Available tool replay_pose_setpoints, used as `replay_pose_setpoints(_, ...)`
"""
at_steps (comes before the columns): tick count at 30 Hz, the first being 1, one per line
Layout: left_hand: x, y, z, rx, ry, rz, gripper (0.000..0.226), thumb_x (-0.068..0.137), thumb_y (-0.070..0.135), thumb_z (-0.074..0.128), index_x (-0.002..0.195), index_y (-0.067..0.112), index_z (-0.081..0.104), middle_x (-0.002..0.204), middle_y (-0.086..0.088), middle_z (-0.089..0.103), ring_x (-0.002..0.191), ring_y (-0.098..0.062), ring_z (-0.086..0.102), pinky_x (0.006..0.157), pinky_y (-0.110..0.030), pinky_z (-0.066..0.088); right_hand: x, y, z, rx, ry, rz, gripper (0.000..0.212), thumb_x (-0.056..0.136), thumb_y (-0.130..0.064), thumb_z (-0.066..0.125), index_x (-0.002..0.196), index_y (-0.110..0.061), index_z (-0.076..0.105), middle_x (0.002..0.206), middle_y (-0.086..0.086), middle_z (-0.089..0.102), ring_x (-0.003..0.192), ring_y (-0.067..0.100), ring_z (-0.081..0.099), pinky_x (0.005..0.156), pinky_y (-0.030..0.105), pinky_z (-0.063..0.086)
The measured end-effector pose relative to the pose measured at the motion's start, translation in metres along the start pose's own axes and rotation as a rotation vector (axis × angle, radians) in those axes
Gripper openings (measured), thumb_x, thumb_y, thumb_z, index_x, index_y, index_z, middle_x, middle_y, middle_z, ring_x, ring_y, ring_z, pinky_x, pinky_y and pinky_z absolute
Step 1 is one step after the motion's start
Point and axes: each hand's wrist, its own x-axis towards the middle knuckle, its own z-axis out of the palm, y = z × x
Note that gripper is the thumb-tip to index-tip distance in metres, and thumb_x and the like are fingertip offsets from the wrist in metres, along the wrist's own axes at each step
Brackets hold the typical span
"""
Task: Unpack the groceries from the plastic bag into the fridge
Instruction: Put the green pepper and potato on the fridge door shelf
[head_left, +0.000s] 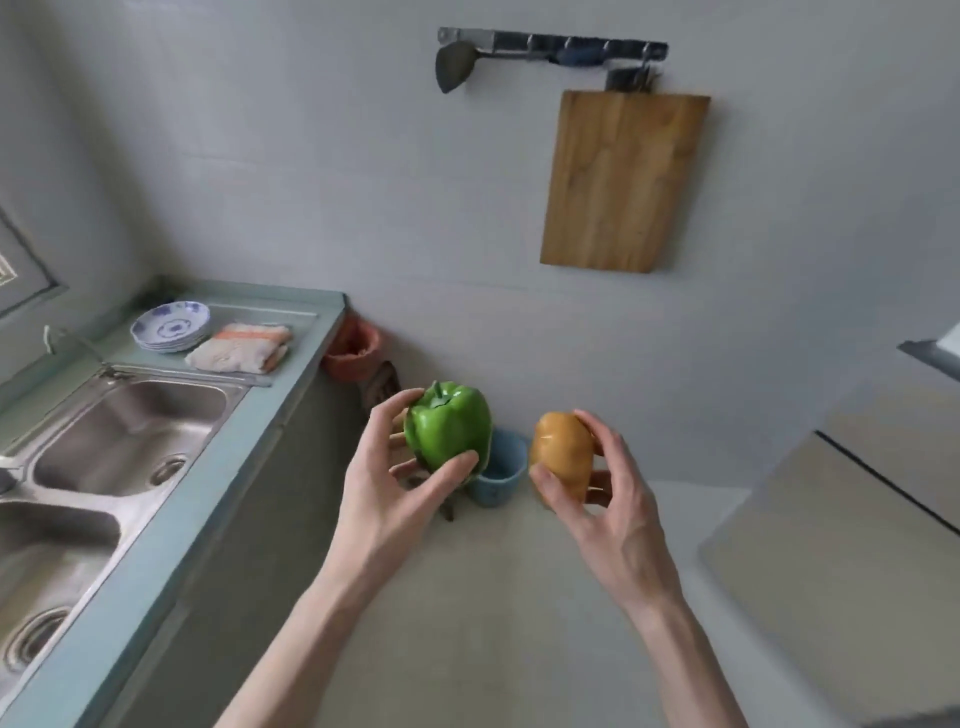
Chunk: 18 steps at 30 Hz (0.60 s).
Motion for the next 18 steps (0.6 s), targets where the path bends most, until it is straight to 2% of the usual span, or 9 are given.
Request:
replay_pose_setpoints(2, 0.007, 0.008, 0.040, -0.026, -0.040, 0.001, 0.063, 0.077, 0.021, 0.089, 0.127, 0.044, 0.057, 0.115, 0.020, 0.069, 0.102, -0.007, 0.072, 0.082, -0.021, 0.059, 0.004, 0.015, -0.033, -0.012, 0.056, 0.027, 0.069, 0.081, -0.056, 0.078, 0.142, -0.049, 0.047, 0.131, -0.015, 0.063, 0.102, 0.011, 0.069, 0.082, 0.018, 0.055)
replay_pose_setpoints(5, 0.016, 0.018, 0.097, -0.057, -0.121, -0.001, 0.061, 0.080, 0.025, 0.088, 0.129, 0.044, 0.057, 0.115, 0.012, 0.072, 0.102, -0.010, 0.073, 0.082, -0.032, 0.063, 0.007, 0.032, -0.082, -0.006, 0.160, 0.072, 0.073, 0.080, -0.057, 0.077, 0.145, -0.052, 0.042, 0.133, -0.018, 0.059, 0.102, 0.010, 0.069, 0.080, 0.017, 0.055)
replay_pose_setpoints(6, 0.019, 0.022, 0.114, -0.065, -0.153, 0.002, 0.060, 0.081, 0.026, 0.088, 0.130, 0.044, 0.057, 0.116, 0.010, 0.073, 0.103, -0.010, 0.074, 0.082, -0.032, 0.064, 0.007, 0.036, -0.097, -0.004, 0.197, 0.089, 0.074, 0.080, -0.057, 0.077, 0.145, -0.052, 0.041, 0.133, -0.019, 0.058, 0.100, 0.008, 0.069, 0.079, 0.017, 0.055)
replay_pose_setpoints(10, 0.033, 0.032, 0.183, -0.071, -0.285, 0.031, 0.060, 0.082, 0.028, 0.086, 0.132, 0.044, 0.057, 0.116, 0.008, 0.073, 0.100, -0.005, 0.073, 0.081, -0.020, 0.060, 0.009, 0.054, -0.152, 0.006, 0.350, 0.142, 0.067, 0.082, -0.054, 0.076, 0.141, -0.047, 0.046, 0.128, -0.022, 0.060, 0.096, 0.003, 0.069, 0.074, 0.014, 0.053)
replay_pose_setpoints(14, 0.050, 0.041, 0.253, -0.110, -0.424, 0.065, 0.059, 0.083, 0.024, 0.085, 0.134, 0.037, 0.058, 0.117, 0.008, 0.072, 0.100, 0.000, 0.070, 0.075, -0.010, 0.055, 0.017, 0.071, -0.201, -0.034, 0.468, 0.184, 0.058, 0.085, -0.052, 0.076, 0.137, -0.046, 0.050, 0.127, -0.020, 0.064, 0.098, 0.005, 0.070, 0.076, 0.016, 0.055)
replay_pose_setpoints(18, 0.070, 0.048, 0.326, -0.160, -0.565, 0.108, 0.057, 0.085, 0.019, 0.084, 0.133, 0.034, 0.058, 0.120, 0.007, 0.070, 0.101, -0.002, 0.070, 0.077, -0.011, 0.055, 0.039, 0.089, -0.250, -0.105, 0.559, 0.208, 0.060, 0.085, -0.053, 0.077, 0.138, -0.046, 0.049, 0.122, -0.015, 0.067, 0.100, 0.007, 0.071, 0.078, 0.013, 0.054)
